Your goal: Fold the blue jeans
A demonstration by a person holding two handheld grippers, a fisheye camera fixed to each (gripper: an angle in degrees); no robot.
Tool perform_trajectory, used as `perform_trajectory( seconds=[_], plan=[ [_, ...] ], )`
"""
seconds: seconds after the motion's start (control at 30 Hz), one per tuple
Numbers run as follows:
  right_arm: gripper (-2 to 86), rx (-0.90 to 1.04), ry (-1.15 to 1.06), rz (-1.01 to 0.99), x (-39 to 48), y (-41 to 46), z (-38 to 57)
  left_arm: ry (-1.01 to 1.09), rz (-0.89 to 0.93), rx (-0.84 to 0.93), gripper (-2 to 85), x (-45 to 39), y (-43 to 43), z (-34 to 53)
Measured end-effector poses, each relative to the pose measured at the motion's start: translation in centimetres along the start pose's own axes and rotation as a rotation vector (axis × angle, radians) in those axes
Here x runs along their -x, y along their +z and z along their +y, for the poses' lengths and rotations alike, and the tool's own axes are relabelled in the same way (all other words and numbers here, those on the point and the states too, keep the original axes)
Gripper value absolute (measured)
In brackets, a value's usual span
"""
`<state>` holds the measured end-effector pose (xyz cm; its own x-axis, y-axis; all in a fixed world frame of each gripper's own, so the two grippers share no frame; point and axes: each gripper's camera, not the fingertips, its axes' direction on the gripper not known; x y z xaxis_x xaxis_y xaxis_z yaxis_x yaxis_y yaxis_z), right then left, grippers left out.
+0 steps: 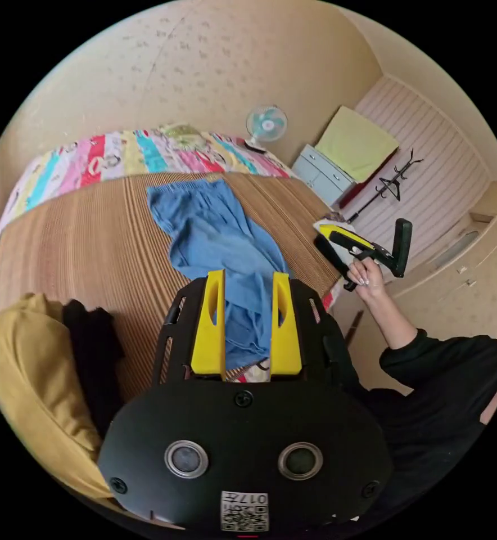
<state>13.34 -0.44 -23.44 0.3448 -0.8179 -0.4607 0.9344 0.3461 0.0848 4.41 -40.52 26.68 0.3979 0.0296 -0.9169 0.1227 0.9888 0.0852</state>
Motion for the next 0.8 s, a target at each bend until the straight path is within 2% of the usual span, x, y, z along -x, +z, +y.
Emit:
perform_trajectory(
  seconds=[0.1,0.17,0.3,0.37,0.47,0.53,0.6,0.67,0.73,0.8],
  plan=[
    [7.1,0.105,0.224,-0.108,-4.1,0.8,9.6,-0.034,0.112,0.097,12.5,-0.6,8.1,3.3],
    [7.8,0.139,0.369,-0.238,-6.3,0.1,15.1,-0.059,0.097,0.13,12.3,-0.9,11.0,4.2],
    [9.3,0.172,0.463,-0.368,-7.1,-0.3,19.1,-0.133,-0.012,0.15,7.6,0.3,14.3,5.6],
    [10.7,0.21,0.456,-0.45,-7.4,0.4,19.0,-0.152,0.019,0.105,5.9,1.2,13.5,6.5],
    [12.9,0.231,0.493,-0.593,-9.6,1.6,17.0,-0.193,0.161,0.128,3.4,2.0,10.5,7.6],
    [13.6,0.189,0.502,-0.634,-11.4,1.8,15.7,-0.135,0.214,0.075,1.2,0.7,6.5,9.2],
    [13.7,0.144,0.443,-0.69,-13.1,2.7,14.5,-0.116,0.192,0.097,0.2,0.2,4.8,10.8],
    [12.2,0.204,0.499,-0.817,-16.4,5.5,14.1,-0.107,0.139,0.138,-0.2,0.3,3.9,12.7],
    [11.1,0.17,0.558,-1.016,-18.4,6.1,14.4,-0.178,0.166,0.055,-0.5,1.6,0.4,15.8],
    [6.5,0.134,0.572,-1.08,-19.8,5.2,14.7,-0.23,0.293,-0.066,-0.6,3.0,-3.4,17.8]
  ],
)
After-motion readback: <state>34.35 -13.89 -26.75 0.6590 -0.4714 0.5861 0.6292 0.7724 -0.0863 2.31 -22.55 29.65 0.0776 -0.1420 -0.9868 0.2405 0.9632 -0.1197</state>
